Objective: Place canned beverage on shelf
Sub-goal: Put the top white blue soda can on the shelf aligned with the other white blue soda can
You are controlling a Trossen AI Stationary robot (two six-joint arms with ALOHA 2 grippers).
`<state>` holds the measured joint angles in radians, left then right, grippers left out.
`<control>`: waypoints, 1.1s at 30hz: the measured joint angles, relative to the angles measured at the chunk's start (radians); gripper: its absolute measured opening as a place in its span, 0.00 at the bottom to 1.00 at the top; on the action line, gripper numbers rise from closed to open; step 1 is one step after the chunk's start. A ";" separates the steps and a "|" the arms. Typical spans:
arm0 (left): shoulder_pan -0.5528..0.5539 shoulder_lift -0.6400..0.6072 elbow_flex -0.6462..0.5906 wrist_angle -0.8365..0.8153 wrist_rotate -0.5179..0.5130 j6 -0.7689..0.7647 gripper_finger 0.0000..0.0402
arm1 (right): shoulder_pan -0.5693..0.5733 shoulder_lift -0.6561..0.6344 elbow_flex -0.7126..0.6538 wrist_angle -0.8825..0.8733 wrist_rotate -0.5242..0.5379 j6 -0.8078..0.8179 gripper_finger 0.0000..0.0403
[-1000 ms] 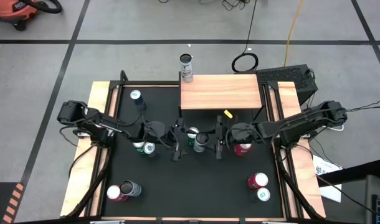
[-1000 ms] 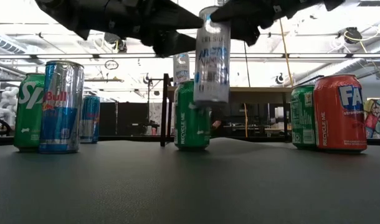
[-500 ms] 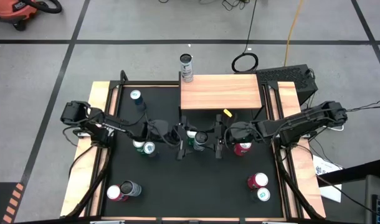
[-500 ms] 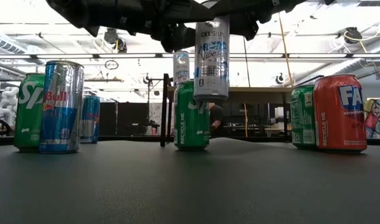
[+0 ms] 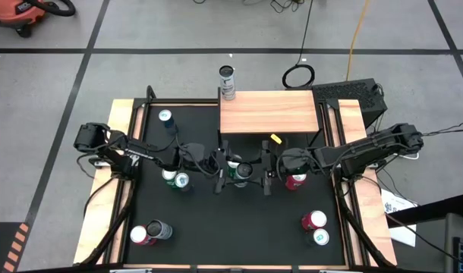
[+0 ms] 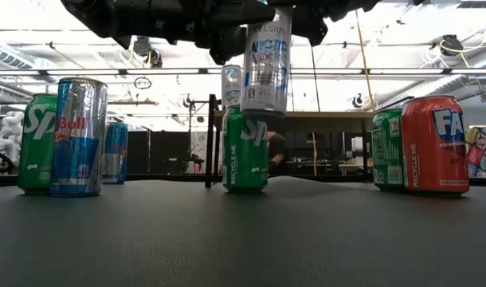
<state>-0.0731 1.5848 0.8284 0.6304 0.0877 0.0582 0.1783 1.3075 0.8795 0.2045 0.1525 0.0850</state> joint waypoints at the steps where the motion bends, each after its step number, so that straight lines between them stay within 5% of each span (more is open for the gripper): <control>1: 0.002 0.000 0.000 0.000 0.002 0.000 0.72 | 0.000 0.000 0.000 0.005 -0.001 -0.001 0.60; 14: 0.026 -0.006 0.000 0.013 0.009 0.002 0.57 | -0.001 0.000 0.000 0.012 0.012 0.010 0.72; 20: 0.070 -0.076 -0.001 0.008 0.008 0.009 0.58 | 0.020 -0.067 0.001 -0.013 0.225 0.023 0.76; 25: 0.148 -0.194 -0.001 -0.045 0.015 0.077 0.58 | 0.046 -0.150 0.001 -0.056 0.398 -0.036 0.74; 33: 0.380 -0.295 -0.001 -0.098 0.082 0.112 0.58 | 0.051 -0.179 0.001 -0.061 0.401 -0.062 0.74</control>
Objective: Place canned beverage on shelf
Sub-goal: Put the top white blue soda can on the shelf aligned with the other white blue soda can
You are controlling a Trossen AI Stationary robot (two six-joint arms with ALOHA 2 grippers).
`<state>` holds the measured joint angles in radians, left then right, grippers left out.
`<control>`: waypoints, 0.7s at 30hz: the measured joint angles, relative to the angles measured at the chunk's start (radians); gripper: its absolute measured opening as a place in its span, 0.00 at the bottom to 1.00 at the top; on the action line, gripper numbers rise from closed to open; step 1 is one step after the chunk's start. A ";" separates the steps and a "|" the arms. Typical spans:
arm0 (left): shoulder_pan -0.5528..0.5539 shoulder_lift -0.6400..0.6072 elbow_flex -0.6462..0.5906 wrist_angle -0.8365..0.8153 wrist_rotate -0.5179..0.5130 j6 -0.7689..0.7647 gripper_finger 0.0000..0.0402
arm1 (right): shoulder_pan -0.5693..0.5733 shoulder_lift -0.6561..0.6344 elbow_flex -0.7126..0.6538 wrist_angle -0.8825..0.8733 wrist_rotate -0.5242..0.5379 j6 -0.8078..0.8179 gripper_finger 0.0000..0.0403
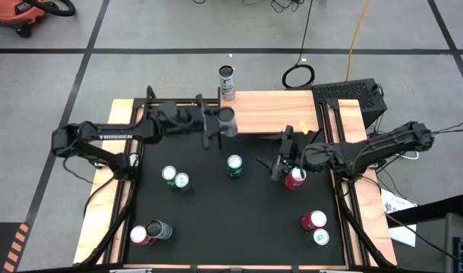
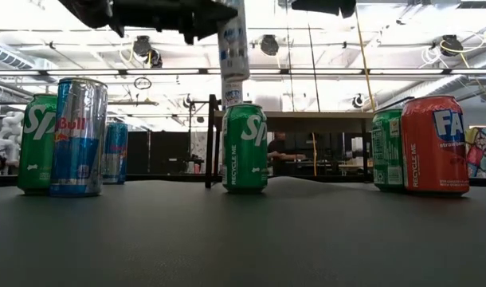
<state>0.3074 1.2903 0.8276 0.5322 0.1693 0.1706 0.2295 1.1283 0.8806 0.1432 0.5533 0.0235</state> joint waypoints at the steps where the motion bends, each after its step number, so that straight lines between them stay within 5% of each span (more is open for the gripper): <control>1: 0.033 0.005 0.000 0.000 0.014 -0.006 0.58 | 0.000 0.005 0.000 0.001 0.000 0.000 0.74; 10: 0.224 0.093 0.000 0.079 0.114 -0.058 0.58 | -0.013 0.044 0.000 0.004 0.000 -0.010 0.74; 21: 0.263 0.227 0.030 0.164 0.125 -0.083 0.58 | -0.032 0.045 -0.001 0.006 -0.003 -0.019 0.74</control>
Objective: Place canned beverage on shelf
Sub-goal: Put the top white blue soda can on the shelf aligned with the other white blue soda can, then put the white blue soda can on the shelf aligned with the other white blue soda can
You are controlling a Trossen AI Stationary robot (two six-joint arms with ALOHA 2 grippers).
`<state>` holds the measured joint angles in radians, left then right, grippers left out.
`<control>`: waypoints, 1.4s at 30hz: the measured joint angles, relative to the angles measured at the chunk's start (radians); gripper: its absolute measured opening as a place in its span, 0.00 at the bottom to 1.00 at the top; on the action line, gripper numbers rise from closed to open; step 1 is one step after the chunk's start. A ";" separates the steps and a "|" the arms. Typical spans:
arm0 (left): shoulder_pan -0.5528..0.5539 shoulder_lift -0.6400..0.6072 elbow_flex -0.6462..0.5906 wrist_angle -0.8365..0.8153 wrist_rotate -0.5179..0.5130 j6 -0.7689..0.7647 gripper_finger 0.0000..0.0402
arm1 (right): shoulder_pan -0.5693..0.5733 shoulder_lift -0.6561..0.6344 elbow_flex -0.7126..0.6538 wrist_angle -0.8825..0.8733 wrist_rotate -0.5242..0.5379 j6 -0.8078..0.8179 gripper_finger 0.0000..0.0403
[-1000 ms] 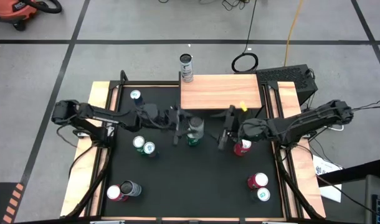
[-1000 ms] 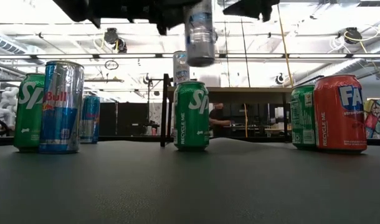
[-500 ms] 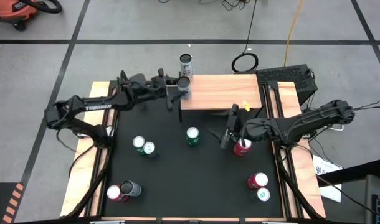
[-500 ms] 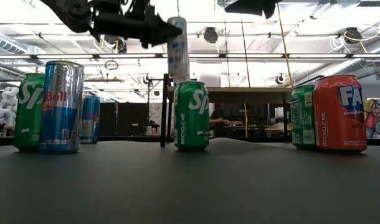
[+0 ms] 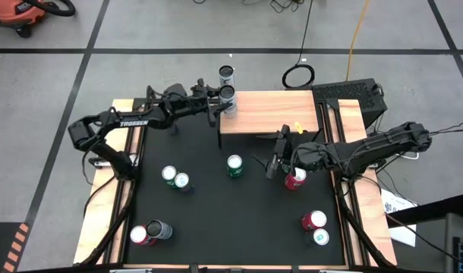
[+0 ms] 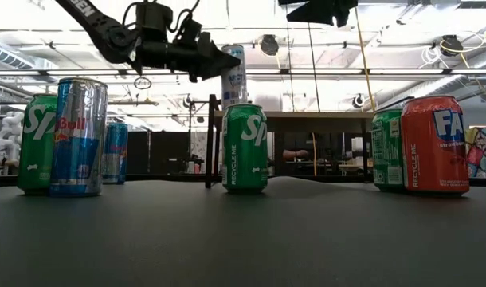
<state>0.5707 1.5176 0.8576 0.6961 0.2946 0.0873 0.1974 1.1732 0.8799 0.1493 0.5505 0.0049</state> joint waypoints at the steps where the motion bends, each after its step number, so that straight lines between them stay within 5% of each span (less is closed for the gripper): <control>1: 0.004 0.009 0.006 -0.002 0.000 -0.001 0.58 | 0.000 0.000 0.000 0.000 0.000 -0.002 0.74; 24: 0.044 0.017 0.049 -0.104 -0.015 -0.004 0.59 | -0.001 0.000 0.000 -0.023 -0.001 0.009 0.74; 37: 0.044 -0.036 0.050 -0.100 -0.016 -0.001 0.88 | -0.007 0.000 0.000 -0.027 0.005 0.040 0.74; 42: 0.043 -0.151 0.050 -0.248 -0.016 0.017 0.91 | -0.007 -0.005 0.000 -0.047 0.004 0.062 0.74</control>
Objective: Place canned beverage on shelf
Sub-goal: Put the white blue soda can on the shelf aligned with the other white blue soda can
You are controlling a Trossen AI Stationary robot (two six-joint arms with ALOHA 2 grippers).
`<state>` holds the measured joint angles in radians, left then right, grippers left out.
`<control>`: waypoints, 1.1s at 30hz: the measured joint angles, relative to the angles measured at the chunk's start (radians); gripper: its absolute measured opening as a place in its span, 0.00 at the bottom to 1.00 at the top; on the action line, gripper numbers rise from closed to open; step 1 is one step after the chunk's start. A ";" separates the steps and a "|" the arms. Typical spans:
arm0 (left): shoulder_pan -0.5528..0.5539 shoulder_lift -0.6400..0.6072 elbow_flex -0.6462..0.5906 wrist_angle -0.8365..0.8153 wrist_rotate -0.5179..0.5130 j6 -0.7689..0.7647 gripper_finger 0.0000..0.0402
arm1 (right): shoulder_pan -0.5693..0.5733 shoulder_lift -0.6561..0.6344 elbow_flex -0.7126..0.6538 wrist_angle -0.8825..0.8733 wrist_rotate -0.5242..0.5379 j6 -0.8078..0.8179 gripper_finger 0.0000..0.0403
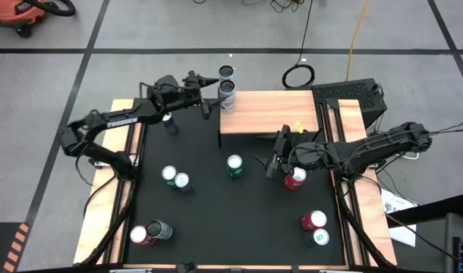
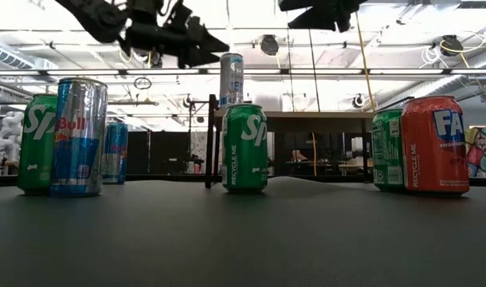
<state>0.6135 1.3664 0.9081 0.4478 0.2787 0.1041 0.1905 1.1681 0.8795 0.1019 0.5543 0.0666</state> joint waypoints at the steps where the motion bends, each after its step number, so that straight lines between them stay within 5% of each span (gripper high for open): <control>1: -0.001 -0.028 0.000 -0.050 -0.002 0.010 0.91 | 0.000 -0.004 0.000 -0.017 0.000 0.006 0.74; 5: -0.022 -0.140 0.000 -0.250 -0.052 0.010 0.91 | 0.001 -0.047 0.000 -0.145 -0.037 0.056 0.74; 13: -0.183 -0.378 0.000 -0.698 -0.129 0.060 0.91 | 0.015 -0.063 -0.001 -0.362 -0.350 0.162 0.74; 19: -0.415 -0.492 0.000 -0.876 -0.312 0.006 0.91 | 0.035 -0.042 -0.001 -0.426 -0.345 0.286 0.74; 25: -0.630 -0.476 0.000 -0.986 -0.383 -0.128 0.91 | 0.035 -0.037 -0.001 -0.510 -0.294 0.374 0.74; 29: -0.765 -0.459 0.000 -1.151 -0.528 -0.334 0.91 | 0.035 -0.027 -0.001 -0.504 -0.292 0.371 0.74; 33: -0.902 -0.441 0.000 -1.295 -0.561 -0.598 0.91 | 0.035 -0.027 -0.001 -0.503 -0.267 0.364 0.74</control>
<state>-0.2884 0.9251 0.9077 -0.8476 -0.2821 -0.4942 0.2256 1.1416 0.8787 -0.4012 0.2871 0.4302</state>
